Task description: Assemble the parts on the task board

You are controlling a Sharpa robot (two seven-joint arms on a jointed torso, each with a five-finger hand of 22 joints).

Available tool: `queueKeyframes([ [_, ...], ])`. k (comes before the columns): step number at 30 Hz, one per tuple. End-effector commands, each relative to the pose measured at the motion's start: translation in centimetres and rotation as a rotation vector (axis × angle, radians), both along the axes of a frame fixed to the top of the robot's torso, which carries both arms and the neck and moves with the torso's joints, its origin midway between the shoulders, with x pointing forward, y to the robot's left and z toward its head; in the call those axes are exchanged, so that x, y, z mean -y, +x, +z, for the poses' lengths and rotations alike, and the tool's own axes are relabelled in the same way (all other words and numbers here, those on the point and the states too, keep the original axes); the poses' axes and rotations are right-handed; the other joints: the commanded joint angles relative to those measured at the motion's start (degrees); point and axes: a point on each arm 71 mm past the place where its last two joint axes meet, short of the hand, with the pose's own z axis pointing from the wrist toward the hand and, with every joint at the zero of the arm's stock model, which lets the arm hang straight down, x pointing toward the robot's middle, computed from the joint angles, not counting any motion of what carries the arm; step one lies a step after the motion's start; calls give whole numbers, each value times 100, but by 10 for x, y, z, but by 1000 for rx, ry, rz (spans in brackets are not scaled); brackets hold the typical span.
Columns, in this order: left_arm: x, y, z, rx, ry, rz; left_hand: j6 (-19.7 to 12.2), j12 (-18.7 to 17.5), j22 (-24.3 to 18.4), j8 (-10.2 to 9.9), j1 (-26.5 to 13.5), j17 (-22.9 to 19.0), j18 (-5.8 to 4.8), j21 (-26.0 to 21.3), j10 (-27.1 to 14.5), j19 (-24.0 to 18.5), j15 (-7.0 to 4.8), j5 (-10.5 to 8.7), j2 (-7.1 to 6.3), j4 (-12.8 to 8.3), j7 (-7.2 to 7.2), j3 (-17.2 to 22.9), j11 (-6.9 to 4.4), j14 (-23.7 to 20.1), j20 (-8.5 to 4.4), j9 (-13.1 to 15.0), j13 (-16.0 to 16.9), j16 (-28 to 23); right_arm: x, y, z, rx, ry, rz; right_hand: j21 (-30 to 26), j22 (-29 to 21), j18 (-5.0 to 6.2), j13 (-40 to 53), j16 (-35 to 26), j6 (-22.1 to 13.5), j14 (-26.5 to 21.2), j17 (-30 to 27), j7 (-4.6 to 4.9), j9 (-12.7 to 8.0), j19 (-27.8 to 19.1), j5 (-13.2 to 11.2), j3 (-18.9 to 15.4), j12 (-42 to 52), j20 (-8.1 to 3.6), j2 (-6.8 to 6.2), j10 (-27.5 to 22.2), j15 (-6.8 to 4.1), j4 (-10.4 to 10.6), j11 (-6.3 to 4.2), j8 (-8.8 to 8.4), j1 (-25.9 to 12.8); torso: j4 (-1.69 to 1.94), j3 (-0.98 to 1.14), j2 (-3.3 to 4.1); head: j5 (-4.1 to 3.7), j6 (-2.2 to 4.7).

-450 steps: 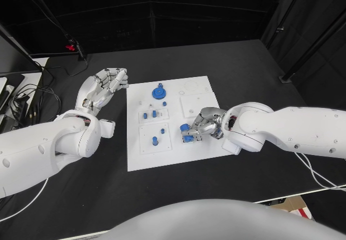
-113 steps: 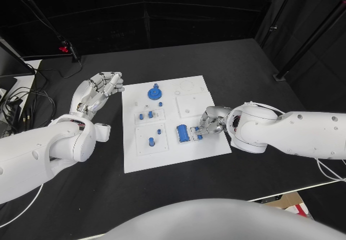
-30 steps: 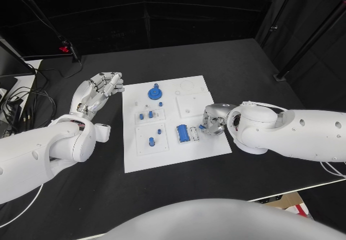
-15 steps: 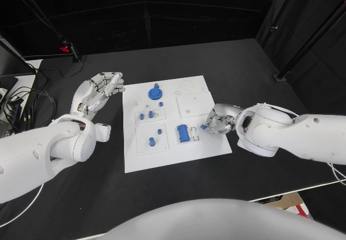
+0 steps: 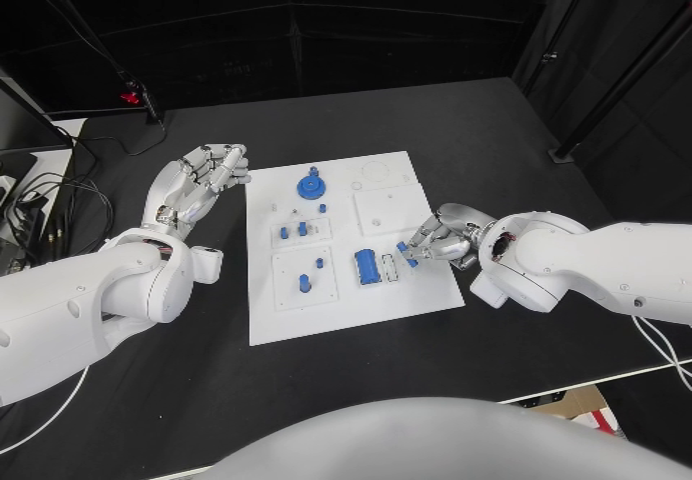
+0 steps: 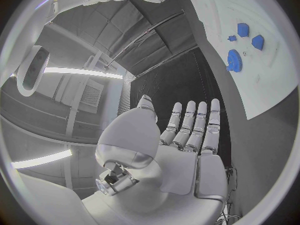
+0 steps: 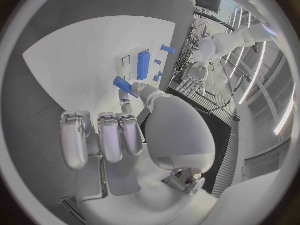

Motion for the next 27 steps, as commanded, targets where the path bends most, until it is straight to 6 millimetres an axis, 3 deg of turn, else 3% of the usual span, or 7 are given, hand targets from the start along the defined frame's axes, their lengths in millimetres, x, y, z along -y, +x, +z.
queueKeyframes([
  [1,2,0,2,11,-8,-12,-39,20,-8,33,54,-6,-94,6,-32,-15,-17,15,14,-10,825,-27,2,-40,18,-6,-6,40,-2,-1,-3,-83,163,-56,19,1510,-42,1505,14,47,606,1510,11,-7,596,25,-54,14,54,8,617,37,-2,40,-45,-52,5,-1,1,-2,1],
  [12,2,0,2,10,-9,-13,-39,23,-9,36,58,-11,-94,6,-32,-16,-17,19,15,-11,825,-27,2,-40,18,-9,-10,43,-5,0,-16,-238,181,-66,19,1510,-42,1505,14,78,606,1510,6,-18,596,-35,-179,14,59,54,617,37,46,38,-99,-113,2,2,3,29,1],
  [27,2,0,2,8,-9,-13,-37,42,-15,50,86,-38,-94,8,-31,-20,-17,60,19,-13,826,-26,1,-41,18,-26,-33,63,-12,5,-17,-213,131,-46,19,1510,-42,1505,14,108,606,1510,-4,-19,596,-56,-233,14,59,91,617,35,74,31,-117,-135,-2,0,-1,52,1],
])
